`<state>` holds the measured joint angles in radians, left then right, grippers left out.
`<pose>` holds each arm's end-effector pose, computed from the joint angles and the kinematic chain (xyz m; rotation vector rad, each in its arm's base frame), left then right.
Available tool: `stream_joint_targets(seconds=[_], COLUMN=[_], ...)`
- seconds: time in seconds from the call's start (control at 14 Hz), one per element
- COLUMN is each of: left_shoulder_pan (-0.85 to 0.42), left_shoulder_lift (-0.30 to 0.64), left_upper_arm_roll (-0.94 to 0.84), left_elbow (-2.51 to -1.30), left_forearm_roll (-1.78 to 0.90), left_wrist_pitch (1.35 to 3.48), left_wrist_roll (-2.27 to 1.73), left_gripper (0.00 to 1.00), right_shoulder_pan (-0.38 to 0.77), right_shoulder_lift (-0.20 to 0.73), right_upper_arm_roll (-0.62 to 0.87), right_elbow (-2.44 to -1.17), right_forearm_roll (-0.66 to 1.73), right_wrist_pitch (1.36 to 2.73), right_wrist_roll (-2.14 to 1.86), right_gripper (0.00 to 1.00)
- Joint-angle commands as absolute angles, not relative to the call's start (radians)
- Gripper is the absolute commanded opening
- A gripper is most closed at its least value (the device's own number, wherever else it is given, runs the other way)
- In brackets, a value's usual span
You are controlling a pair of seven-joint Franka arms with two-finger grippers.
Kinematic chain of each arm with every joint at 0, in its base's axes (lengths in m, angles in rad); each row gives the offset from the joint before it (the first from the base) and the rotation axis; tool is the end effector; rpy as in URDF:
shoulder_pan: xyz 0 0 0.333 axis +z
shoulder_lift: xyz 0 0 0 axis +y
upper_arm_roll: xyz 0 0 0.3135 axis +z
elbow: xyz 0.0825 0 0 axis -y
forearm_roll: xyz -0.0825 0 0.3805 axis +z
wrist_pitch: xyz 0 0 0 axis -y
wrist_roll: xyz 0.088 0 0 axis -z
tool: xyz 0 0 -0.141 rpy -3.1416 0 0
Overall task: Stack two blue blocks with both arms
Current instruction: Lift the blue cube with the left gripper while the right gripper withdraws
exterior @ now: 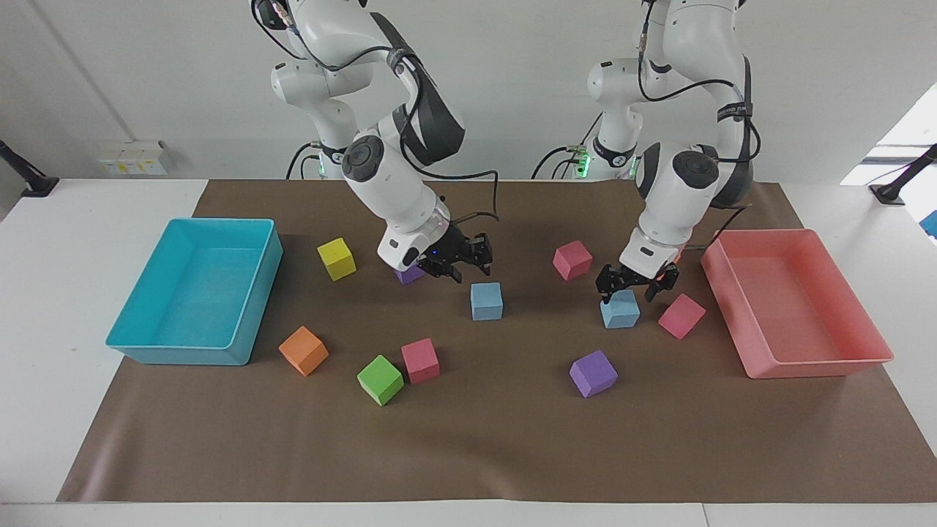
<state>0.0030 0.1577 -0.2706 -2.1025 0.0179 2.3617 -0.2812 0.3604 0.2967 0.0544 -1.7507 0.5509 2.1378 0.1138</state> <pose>0.5586 -0.1510 0.3232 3.0815 0.0108 0.1476 0.5824 0.2948 0.3852 -2.6434 -0.0228 0.0605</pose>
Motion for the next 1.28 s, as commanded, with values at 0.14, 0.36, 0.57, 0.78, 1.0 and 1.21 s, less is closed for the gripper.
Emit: stream_joint_targets(seconds=[0.14,0.36,0.57,0.78,1.0,1.21], left_shoulder_pan=[-0.014,-0.012,-0.012,-0.014,-0.015,-0.014], left_shoulder_lift=[0.179,0.181,0.183,0.183,0.189,0.202], left_upper_arm_roll=[-0.255,-0.255,-0.255,-0.255,-0.255,-0.255], left_elbow=[-2.123,-2.129,-2.137,-2.149,-2.177,-2.18], left_forearm_roll=[0.064,0.066,0.078,0.078,0.078,0.087], left_wrist_pitch=[2.402,2.413,2.414,2.418,2.457,2.473], left_wrist_roll=[-0.284,-0.282,-0.284,-0.287,-0.288,-0.288], left_gripper=[1.0,1.0,1.0,1.0,1.0,1.0], right_shoulder_pan=[0.293,0.261,0.233,0.233,0.232,0.227], right_shoulder_lift=[0.275,0.299,0.348,0.383,0.425,0.423], right_upper_arm_roll=[0.063,0.063,0.063,0.063,0.063,0.063], right_elbow=[-1.838,-1.887,-1.91,-1.91,-1.922,-1.924], right_forearm_roll=[0.672,0.768,0.929,1.002,1.089,1.091], right_wrist_pitch=[2.16,2.187,2.2,2.203,2.207,2.203], right_wrist_roll=[-0.017,-0.241,-0.47,-0.552,-0.647,-0.652], right_gripper=[0.0,0.0,0.0,0.0,0.0,0.0])
